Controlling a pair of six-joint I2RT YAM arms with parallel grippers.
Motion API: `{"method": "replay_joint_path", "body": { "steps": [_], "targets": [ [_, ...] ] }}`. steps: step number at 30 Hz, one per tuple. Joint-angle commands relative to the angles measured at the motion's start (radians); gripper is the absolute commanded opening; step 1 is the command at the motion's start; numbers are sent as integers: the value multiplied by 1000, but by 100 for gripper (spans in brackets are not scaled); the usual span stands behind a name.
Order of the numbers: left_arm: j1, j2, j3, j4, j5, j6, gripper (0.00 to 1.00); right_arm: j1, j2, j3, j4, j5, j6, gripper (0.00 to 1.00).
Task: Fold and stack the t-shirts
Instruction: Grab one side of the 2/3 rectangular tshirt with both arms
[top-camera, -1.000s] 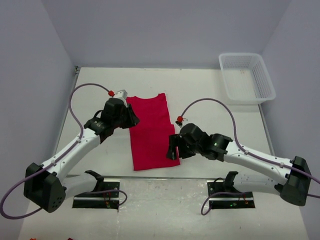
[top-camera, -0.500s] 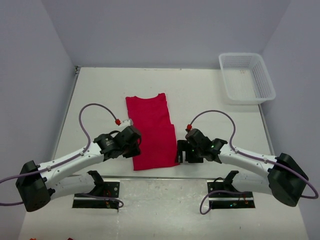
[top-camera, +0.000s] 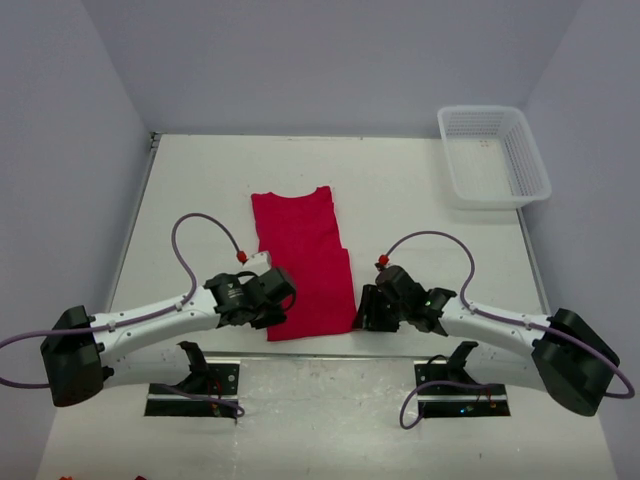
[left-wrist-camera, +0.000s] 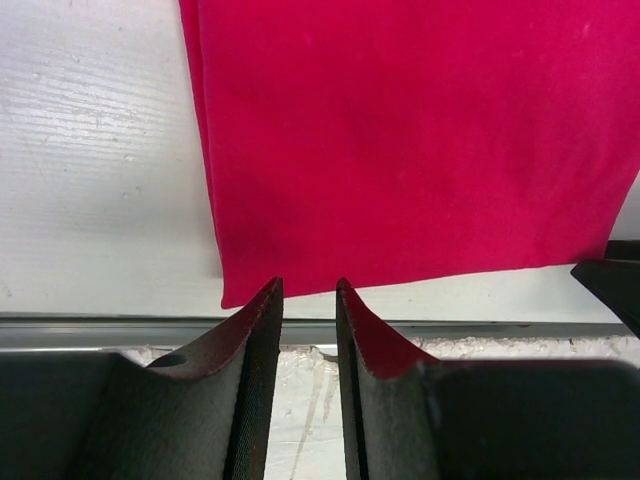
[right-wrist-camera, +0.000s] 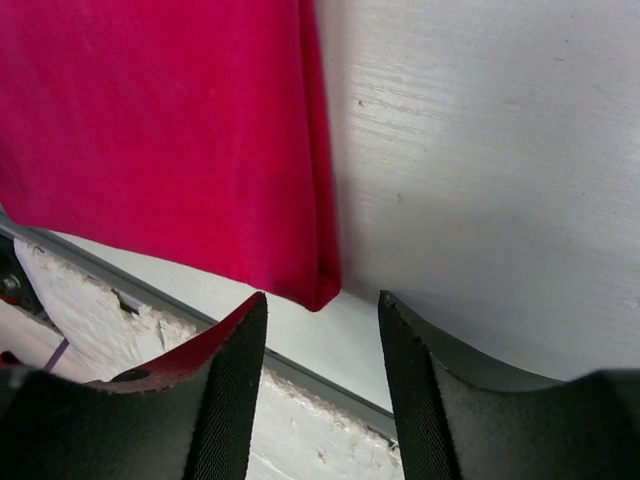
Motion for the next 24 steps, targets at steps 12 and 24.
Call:
{"method": "replay_joint_path", "body": {
  "steps": [12, 24],
  "targets": [
    [-40, -55, 38, -98, -75, -103, 29, -2, 111, -16, 83, 13, 51, 32],
    [-123, 19, 50, -197, -50, -192, 30, -2, 58, -8, 26, 40, 57, 0]
  ]
}}
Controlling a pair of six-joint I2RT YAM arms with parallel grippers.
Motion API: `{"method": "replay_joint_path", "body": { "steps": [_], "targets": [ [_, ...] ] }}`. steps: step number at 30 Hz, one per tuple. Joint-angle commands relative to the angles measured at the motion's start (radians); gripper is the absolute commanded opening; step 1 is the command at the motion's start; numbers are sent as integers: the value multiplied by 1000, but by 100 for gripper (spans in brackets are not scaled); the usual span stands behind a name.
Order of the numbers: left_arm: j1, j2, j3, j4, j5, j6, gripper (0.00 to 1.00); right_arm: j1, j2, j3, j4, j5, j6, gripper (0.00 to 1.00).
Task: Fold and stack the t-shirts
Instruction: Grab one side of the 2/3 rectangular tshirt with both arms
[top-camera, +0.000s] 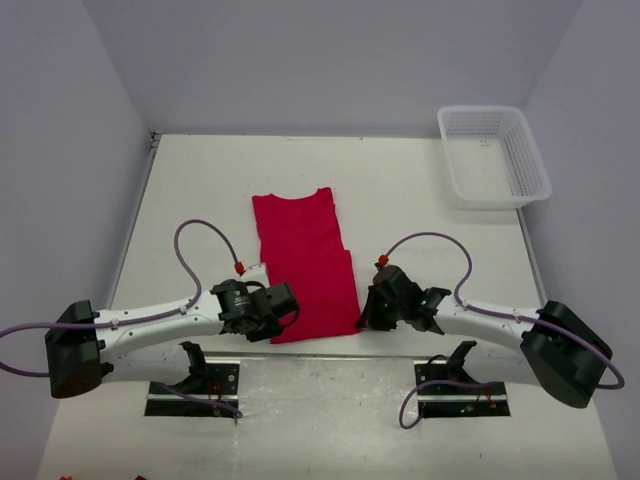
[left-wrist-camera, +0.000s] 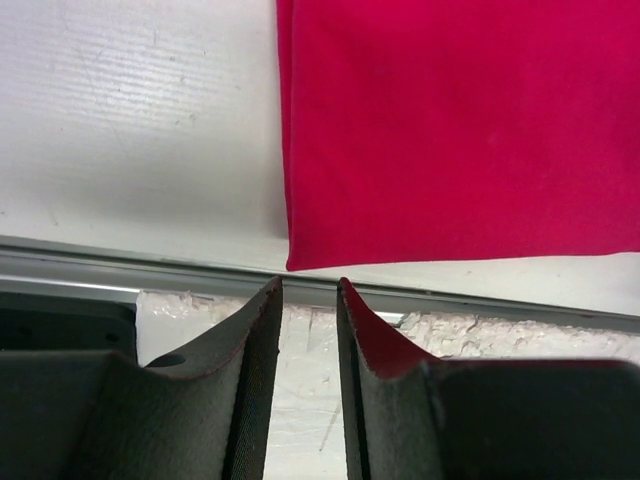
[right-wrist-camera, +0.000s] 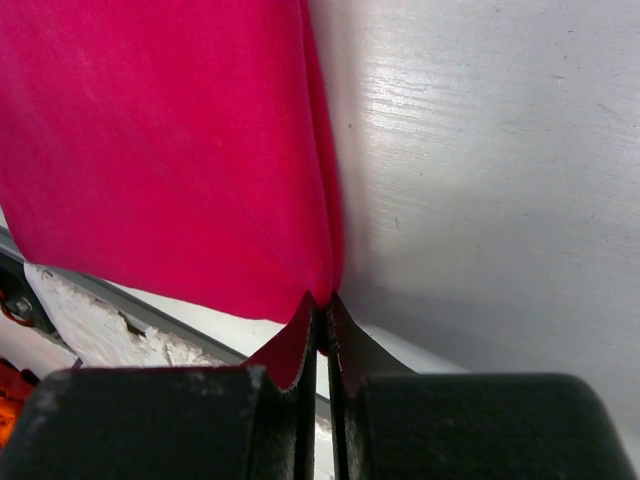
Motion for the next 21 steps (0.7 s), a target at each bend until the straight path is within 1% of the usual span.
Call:
{"method": "replay_joint_path", "body": {
  "steps": [1, 4, 7, 15, 21],
  "targets": [
    [-27, 4, 28, -54, -15, -81, 30, 0, -10, -1, -47, 36, 1, 0],
    [-58, -13, -5, -51, -1, -132, 31, 0, -14, 1, -52, 42, -2, 0],
    [-72, -24, -46, -16, 10, -143, 31, 0, -23, -2, -54, 43, -5, 0],
    [-72, 19, -94, 58, 8, -129, 33, 0, -40, -11, -52, 31, -11, 0],
    [-72, 16, -88, 104, -4, -88, 36, 0, -46, -13, -63, 29, -14, 0]
  ]
}}
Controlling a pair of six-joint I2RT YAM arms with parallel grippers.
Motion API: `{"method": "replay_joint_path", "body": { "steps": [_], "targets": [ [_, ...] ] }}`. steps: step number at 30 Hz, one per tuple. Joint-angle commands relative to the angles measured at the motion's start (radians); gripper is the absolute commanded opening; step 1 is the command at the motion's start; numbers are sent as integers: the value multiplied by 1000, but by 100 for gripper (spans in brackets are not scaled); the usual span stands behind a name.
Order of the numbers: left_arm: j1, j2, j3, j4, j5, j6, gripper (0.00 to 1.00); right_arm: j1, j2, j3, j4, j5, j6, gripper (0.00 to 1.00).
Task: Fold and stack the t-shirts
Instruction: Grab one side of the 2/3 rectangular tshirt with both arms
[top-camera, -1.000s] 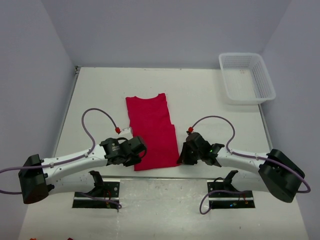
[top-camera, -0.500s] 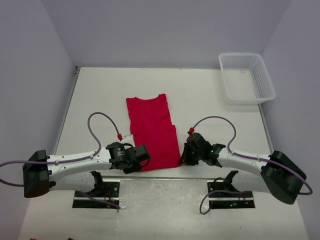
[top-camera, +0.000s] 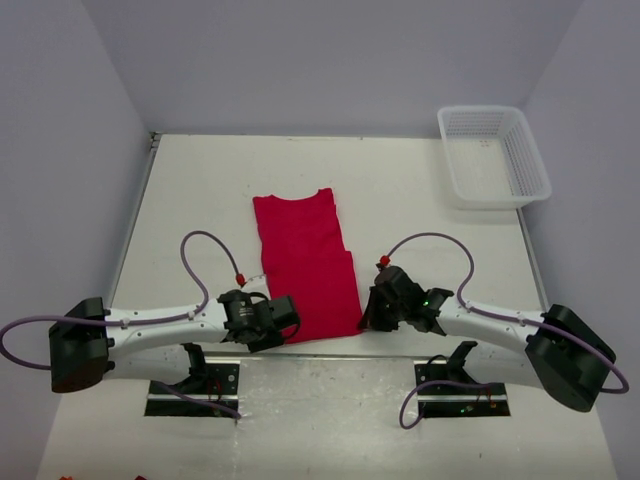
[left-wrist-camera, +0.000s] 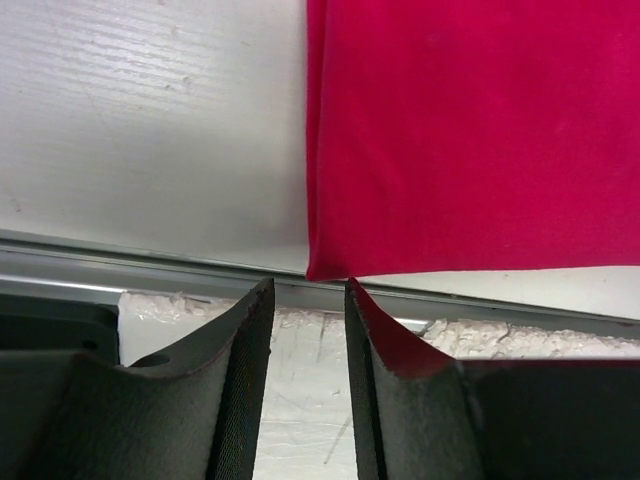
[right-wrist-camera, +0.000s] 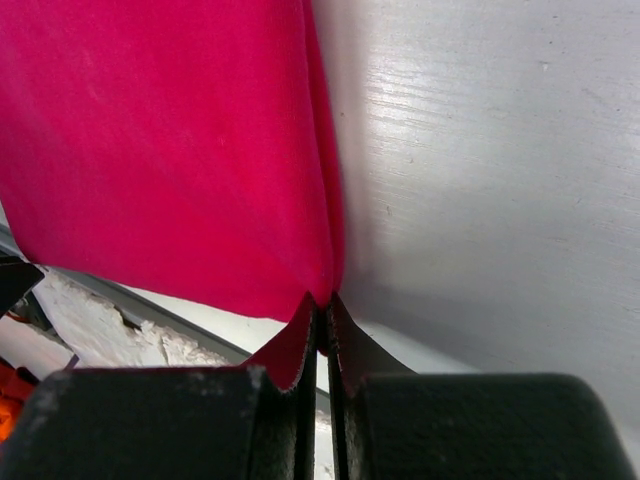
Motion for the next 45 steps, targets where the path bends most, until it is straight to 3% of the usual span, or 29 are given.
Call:
{"method": "replay_joint_path", "body": {
  "steps": [1, 4, 18, 21, 24, 25, 30, 35, 45],
  "targets": [
    [-5, -15, 1, 51, -28, 9, 37, 0, -18, -9, -38, 29, -10, 0],
    [-5, -46, -27, 97, -19, 12, 41, 0, -21, -6, -44, 30, -10, 0],
    [1, 77, -90, 214, -17, 24, 40, 0, -78, -18, -71, 28, -4, 0],
    [2, 84, -114, 237, -16, 24, 36, 2, -86, -26, -71, 28, 0, 0],
    [4, 66, -142, 258, -4, 19, 14, 0, -92, -28, -76, 28, 0, 0],
    [4, 55, -151, 266, -2, 18, 1, 0, -93, -26, -76, 28, 1, 0],
    [2, 11, -156, 249, -1, 18, 0, 0, -89, -25, -74, 26, 4, 0],
    [-1, -18, -79, 123, 2, 10, 0, 6, -90, -23, -71, 14, 10, 0],
    [-16, -100, -14, -55, 19, -11, 0, 90, -119, -2, -209, 112, 47, 0]
  ]
}}
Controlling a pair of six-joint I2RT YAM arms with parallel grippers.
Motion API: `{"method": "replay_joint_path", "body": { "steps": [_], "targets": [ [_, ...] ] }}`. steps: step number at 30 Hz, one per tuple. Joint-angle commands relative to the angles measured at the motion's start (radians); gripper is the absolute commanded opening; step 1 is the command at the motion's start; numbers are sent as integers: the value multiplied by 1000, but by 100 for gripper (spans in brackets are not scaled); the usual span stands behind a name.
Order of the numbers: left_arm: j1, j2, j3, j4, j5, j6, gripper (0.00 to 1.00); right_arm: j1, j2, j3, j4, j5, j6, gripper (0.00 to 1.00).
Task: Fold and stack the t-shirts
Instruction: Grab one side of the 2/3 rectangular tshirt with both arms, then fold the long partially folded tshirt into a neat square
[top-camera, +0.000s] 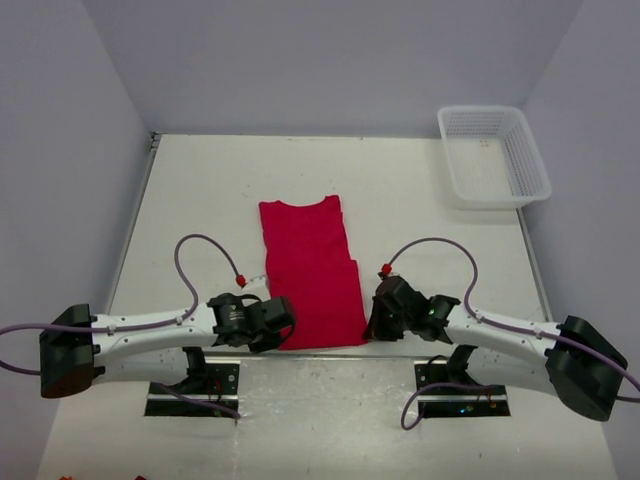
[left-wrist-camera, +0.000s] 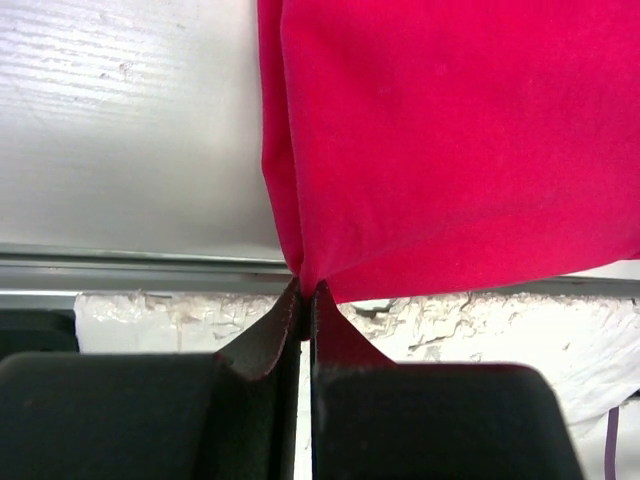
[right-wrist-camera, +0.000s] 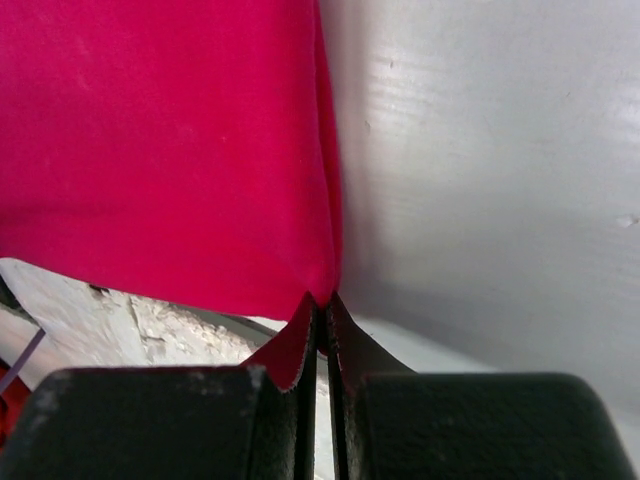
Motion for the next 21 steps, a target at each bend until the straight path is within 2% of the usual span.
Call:
{"method": "replay_joint_path", "body": {
  "steps": [1, 6, 11, 16, 20, 21],
  "targets": [
    [-9, -35, 24, -157, -8, -30, 0, 42, -21, 23, -115, 72, 28, 0],
    [-14, -89, 15, -203, 0, -48, 0, 110, -48, 71, -193, 118, 48, 0],
    [-28, -140, 42, -259, -17, -73, 0, 158, -51, 209, -314, 194, 20, 0],
    [-32, -152, 174, -377, -116, -82, 0, 158, 4, 408, -440, 290, -58, 0],
    [-29, -109, 342, -463, -262, -56, 0, 156, 80, 554, -490, 348, -122, 0],
    [-23, -94, 426, -499, -288, -51, 0, 153, 96, 615, -497, 356, -148, 0]
  ]
}}
